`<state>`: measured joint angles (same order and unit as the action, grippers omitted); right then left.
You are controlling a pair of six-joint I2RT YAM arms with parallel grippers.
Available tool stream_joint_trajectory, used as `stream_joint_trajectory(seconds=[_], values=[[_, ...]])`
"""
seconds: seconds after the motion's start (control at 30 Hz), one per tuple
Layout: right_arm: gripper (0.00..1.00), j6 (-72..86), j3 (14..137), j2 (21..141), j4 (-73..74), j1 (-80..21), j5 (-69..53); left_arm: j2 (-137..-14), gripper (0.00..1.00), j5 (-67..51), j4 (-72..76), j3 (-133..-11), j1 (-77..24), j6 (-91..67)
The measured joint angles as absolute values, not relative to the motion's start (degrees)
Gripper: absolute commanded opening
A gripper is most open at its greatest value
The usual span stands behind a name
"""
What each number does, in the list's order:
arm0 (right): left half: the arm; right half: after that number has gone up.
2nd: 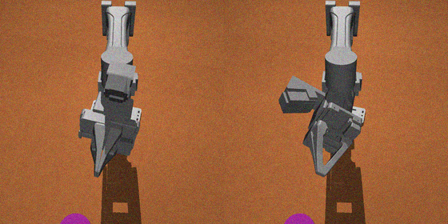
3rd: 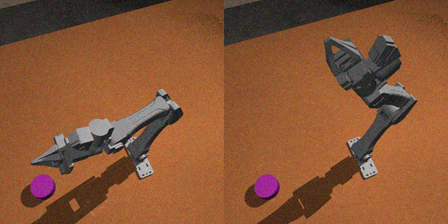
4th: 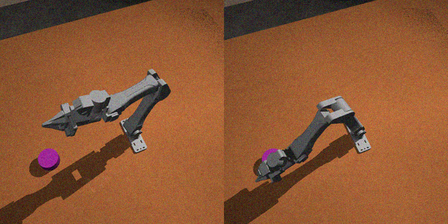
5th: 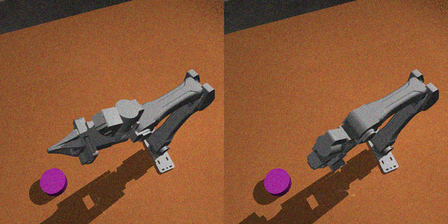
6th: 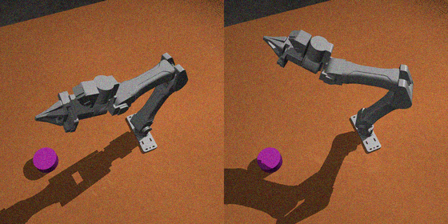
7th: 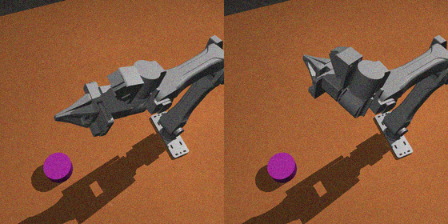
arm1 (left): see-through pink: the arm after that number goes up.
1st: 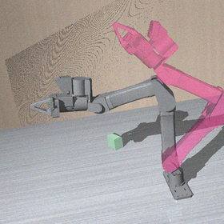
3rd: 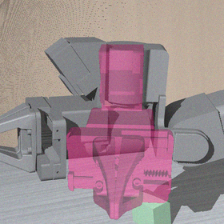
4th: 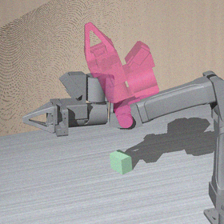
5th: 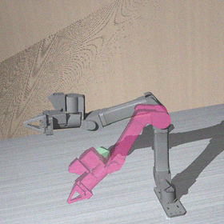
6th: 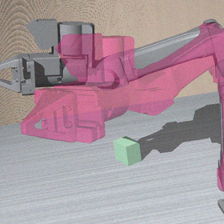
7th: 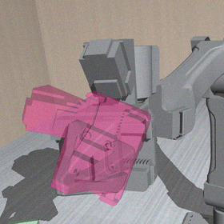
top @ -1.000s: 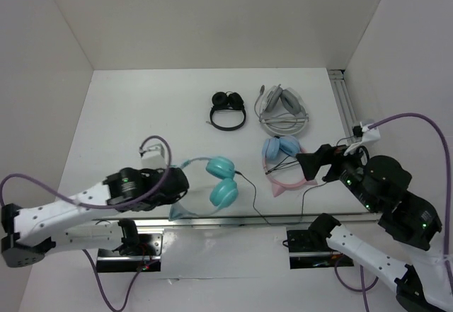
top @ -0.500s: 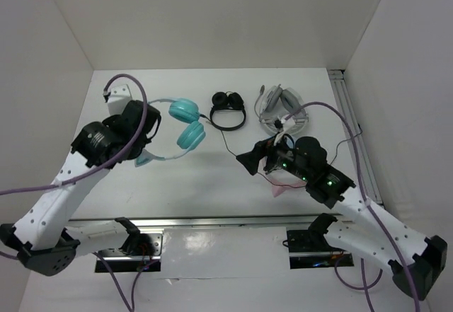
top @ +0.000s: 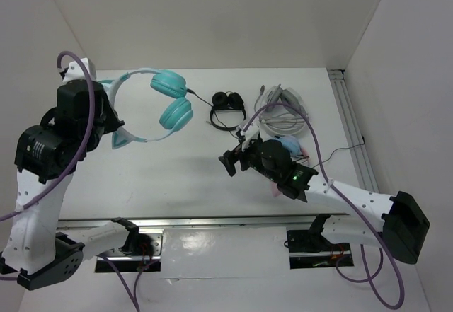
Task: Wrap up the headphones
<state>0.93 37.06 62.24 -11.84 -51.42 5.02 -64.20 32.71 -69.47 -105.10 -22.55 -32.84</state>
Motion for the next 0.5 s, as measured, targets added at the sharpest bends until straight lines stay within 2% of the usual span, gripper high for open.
stream_joint_trajectory(seconds=[0.03,0.17,0.2,0.3,0.43,0.5], values=[[0.96,0.56,37.06,62.59,-12.47,-51.53,6.26,-63.86,0.00,32.69,-70.00,-105.49,-22.48,-32.69],[0.54,-0.10,37.06,62.87,-14.70,-51.99,9.23,-63.22,0.00,32.67,-71.90,-105.71,-22.31,-31.81],[0.50,-0.25,37.06,62.87,-15.00,-52.01,9.89,-63.24,0.00,32.71,-72.55,-106.06,-22.31,-31.68],[0.50,-0.05,37.06,62.87,-15.07,-51.99,11.86,-63.26,0.00,32.71,-74.13,-107.81,-22.31,-31.68],[0.59,-0.10,36.95,62.24,-15.25,-51.81,12.88,-63.11,0.00,32.51,-74.94,-111.55,-22.31,-31.68],[0.57,-0.10,36.95,61.76,-15.51,-51.64,12.62,-62.74,0.00,32.12,-75.00,-112.81,-22.31,-31.68]])
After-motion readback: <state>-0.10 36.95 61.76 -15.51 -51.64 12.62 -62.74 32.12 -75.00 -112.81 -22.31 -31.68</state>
